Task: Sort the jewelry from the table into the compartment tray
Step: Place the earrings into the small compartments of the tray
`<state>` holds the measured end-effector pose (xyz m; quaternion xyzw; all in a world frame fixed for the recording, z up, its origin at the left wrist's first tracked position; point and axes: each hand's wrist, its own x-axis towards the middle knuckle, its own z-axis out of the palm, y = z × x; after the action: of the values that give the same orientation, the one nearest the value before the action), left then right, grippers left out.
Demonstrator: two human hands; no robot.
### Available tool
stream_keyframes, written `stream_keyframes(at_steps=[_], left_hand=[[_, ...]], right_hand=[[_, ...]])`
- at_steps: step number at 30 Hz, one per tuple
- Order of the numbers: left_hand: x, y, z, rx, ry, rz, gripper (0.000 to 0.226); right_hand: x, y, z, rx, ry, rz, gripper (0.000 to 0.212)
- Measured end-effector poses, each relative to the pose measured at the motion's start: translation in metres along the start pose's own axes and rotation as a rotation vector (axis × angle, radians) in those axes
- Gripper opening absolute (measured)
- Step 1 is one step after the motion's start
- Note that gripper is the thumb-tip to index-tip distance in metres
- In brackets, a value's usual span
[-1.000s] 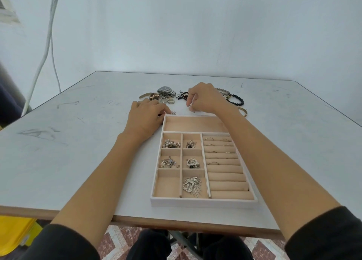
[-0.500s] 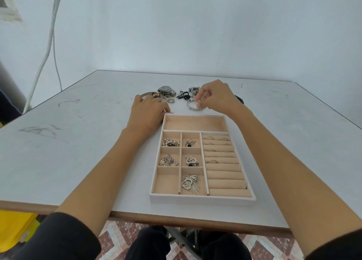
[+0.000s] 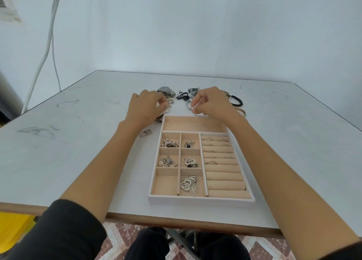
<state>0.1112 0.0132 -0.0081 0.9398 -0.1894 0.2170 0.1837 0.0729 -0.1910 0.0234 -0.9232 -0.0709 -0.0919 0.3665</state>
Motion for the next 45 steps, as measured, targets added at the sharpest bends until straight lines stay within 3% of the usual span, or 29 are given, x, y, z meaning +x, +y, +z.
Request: stream_keyframes(at_steps=[5,20,28,45], left_hand=[[-0.006,0.004,0.000,-0.467,0.044,-0.159,0.017],[-0.023,0.035,-0.039,-0.902,0.218,-0.146,0.017],[-0.059,0.057,-0.057,-0.983,0.202,-0.091,0.008],[-0.149,0.047,-0.071,-0.879,0.025,0.053,0.014]], right_hand=[[-0.003,0.001,-0.002,0.059,0.030,0.023,0.023],[-0.024,-0.010,-0.015,0.239,0.091,0.014,0.009],[-0.036,-0.016,-0.023,0.307,0.133,-0.014,0.014],[-0.082,-0.030,-0.020,0.446,0.132,-0.117,0.009]])
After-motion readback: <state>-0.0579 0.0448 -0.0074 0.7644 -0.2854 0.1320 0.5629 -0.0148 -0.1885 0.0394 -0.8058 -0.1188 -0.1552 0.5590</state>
